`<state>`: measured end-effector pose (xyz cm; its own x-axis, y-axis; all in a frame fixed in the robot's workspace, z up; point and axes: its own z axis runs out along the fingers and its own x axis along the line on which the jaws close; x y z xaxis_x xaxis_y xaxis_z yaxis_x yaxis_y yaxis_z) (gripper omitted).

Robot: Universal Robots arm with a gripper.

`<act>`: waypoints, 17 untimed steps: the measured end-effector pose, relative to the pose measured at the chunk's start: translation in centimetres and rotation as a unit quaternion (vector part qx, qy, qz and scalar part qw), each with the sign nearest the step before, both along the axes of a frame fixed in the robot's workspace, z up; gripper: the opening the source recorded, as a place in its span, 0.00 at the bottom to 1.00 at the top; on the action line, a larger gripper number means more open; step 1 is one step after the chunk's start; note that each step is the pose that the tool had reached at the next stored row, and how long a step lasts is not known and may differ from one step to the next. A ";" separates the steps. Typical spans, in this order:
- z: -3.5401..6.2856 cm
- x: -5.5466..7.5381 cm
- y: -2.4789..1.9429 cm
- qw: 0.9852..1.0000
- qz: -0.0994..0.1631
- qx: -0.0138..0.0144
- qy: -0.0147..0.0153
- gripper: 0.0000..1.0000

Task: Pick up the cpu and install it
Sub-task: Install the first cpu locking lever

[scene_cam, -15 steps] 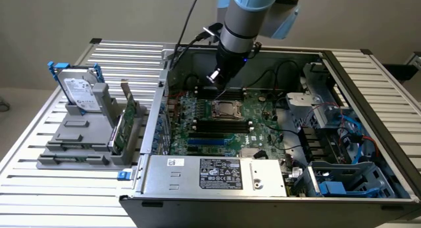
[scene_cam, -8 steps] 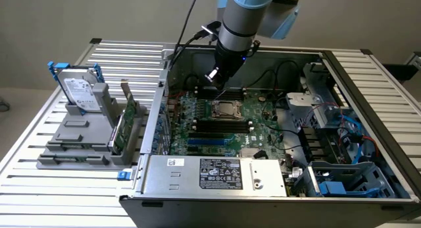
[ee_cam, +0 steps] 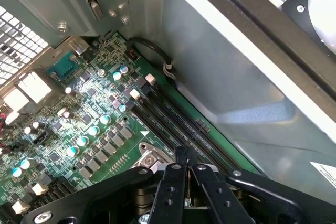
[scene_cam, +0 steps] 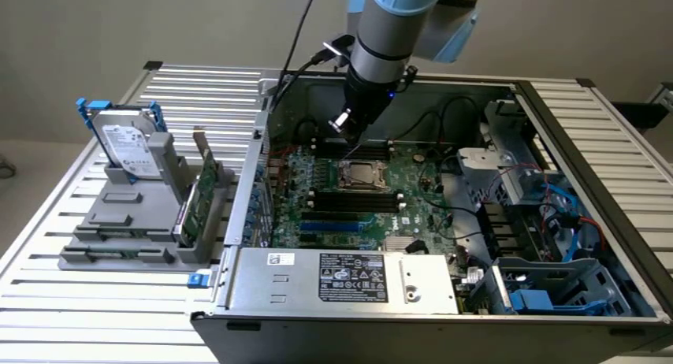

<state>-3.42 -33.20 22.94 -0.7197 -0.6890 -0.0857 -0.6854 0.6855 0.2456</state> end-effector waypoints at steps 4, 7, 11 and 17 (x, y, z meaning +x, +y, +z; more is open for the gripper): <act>-0.10 0.2 -0.01 1.000 0.000 0.000 -0.003 0.11; -0.19 0.3 -0.01 1.000 0.000 0.000 -0.005 0.11; -0.30 0.4 -0.01 1.000 0.000 0.000 -0.007 0.11; -0.49 0.4 -0.07 1.000 0.000 0.000 -0.007 0.11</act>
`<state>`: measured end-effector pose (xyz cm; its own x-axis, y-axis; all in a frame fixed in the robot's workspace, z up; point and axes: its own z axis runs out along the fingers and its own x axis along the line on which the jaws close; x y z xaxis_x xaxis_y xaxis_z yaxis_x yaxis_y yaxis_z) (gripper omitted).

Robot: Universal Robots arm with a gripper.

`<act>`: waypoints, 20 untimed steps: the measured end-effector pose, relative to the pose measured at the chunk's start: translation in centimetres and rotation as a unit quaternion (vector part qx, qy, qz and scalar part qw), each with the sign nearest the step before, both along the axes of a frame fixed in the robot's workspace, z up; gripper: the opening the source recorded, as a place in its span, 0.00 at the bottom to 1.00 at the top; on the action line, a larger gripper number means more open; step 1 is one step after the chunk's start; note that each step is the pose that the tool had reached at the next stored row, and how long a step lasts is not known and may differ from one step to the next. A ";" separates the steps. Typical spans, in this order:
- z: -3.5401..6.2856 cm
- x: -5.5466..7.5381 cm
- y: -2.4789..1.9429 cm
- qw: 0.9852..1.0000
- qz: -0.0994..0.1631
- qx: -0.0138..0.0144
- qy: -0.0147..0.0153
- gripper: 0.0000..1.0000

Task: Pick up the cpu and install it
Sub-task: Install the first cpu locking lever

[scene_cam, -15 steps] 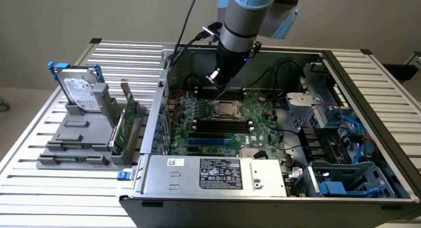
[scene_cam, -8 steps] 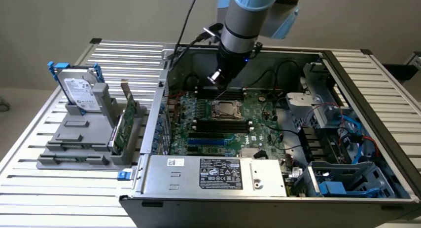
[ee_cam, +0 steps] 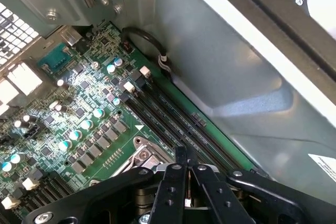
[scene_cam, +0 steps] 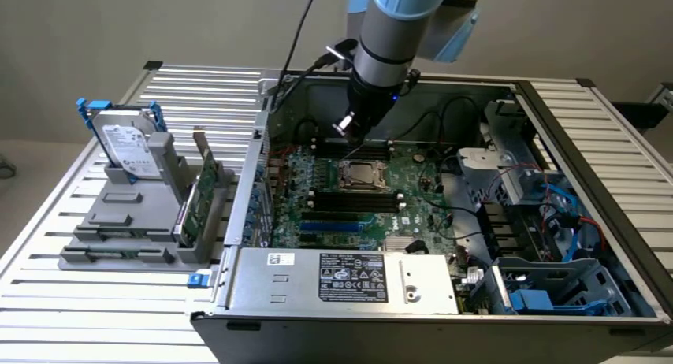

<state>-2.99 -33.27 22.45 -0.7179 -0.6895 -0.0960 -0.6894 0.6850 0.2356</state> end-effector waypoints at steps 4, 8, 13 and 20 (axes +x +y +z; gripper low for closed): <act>-0.17 0.1 -0.05 1.000 0.000 0.000 -0.001 0.11; -0.36 0.2 -0.06 1.000 0.001 0.000 -0.003 0.11; -0.72 0.5 -0.08 1.000 0.002 0.000 -0.006 0.11; -1.20 0.9 -0.17 1.000 0.003 0.000 -0.009 0.11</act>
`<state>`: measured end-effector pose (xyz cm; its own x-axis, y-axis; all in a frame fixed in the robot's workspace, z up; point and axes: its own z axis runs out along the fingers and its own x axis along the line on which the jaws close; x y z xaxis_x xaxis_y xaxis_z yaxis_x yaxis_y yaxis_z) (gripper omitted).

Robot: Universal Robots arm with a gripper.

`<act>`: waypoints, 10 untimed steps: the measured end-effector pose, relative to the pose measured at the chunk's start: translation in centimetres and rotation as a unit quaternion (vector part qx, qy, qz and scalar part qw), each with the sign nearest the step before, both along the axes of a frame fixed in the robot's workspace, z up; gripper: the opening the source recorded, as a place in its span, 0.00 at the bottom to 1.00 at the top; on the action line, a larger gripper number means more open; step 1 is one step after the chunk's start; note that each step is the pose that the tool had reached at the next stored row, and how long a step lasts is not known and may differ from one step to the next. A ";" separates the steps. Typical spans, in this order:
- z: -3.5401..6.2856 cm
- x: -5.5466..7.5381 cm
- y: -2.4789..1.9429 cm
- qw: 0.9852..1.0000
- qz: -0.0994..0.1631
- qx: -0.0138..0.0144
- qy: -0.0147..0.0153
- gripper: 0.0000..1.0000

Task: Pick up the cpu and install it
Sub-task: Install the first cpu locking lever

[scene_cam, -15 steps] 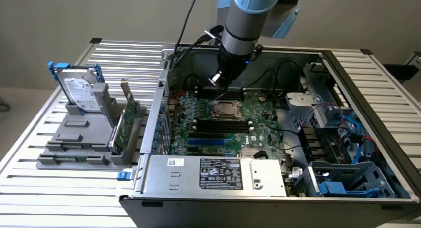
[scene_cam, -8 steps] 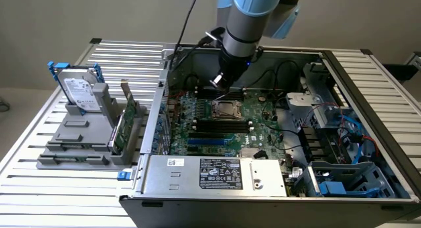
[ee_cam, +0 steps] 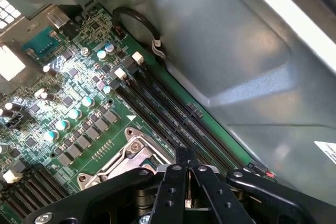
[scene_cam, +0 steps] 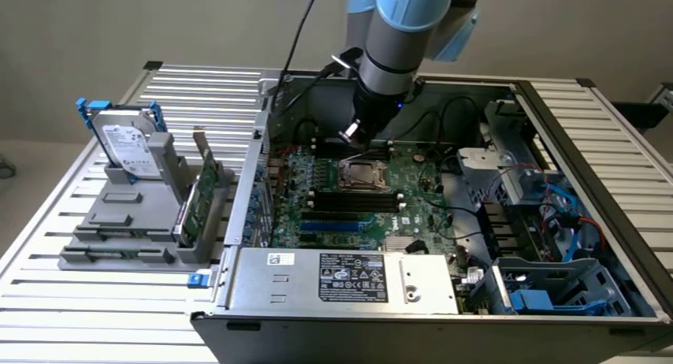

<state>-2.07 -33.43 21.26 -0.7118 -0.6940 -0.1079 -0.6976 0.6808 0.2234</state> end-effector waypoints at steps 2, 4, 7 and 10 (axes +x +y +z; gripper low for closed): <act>-0.11 0.1 -0.04 1.000 0.000 0.000 0.000 0.11; -0.22 0.2 -0.09 1.000 0.001 0.000 -0.001 0.11; -0.38 0.4 -0.16 1.000 0.001 0.000 -0.001 0.11; -0.53 0.5 -0.25 1.000 0.002 0.000 -0.001 0.11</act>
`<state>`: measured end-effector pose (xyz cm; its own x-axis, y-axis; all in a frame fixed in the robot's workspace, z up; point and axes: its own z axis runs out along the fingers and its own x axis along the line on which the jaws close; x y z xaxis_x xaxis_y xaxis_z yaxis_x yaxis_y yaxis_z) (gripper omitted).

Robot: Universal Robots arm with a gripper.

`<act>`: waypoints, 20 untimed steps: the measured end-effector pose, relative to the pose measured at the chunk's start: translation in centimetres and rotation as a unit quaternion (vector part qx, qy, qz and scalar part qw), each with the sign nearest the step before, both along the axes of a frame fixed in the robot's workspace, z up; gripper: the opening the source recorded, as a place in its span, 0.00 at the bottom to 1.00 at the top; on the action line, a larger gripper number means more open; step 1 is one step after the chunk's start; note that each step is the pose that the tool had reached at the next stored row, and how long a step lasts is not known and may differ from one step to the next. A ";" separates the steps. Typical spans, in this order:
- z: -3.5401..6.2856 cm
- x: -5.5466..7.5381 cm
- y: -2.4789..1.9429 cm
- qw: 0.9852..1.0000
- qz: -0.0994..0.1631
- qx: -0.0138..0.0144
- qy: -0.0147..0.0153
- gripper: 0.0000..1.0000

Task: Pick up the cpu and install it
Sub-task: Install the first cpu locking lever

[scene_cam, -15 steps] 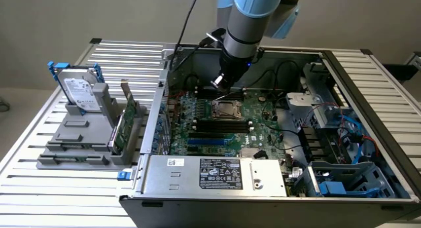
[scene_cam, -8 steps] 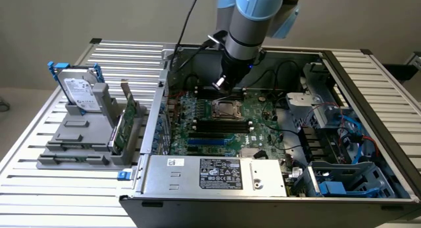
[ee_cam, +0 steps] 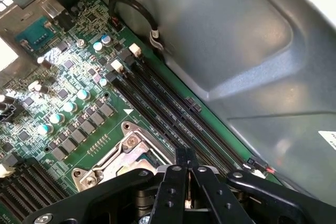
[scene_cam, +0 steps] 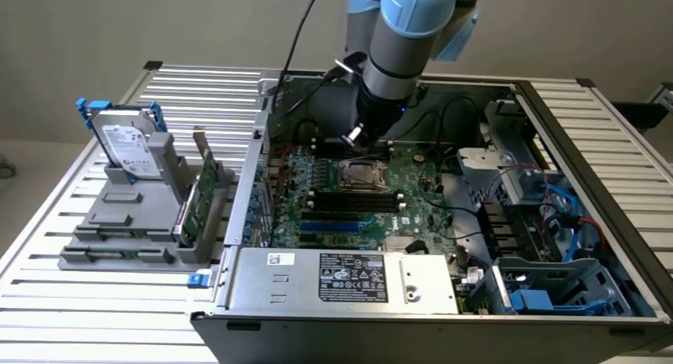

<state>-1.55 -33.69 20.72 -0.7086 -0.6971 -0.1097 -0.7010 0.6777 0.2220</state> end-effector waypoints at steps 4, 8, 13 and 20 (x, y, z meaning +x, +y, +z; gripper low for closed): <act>-0.17 0.2 -0.13 1.000 0.001 0.000 0.000 0.11; -0.38 0.3 -0.18 1.000 0.002 0.000 0.000 0.11; -0.52 0.3 -0.13 1.000 0.002 0.000 -0.001 0.11; -0.54 0.3 0.31 1.000 0.002 -0.001 -0.001 0.11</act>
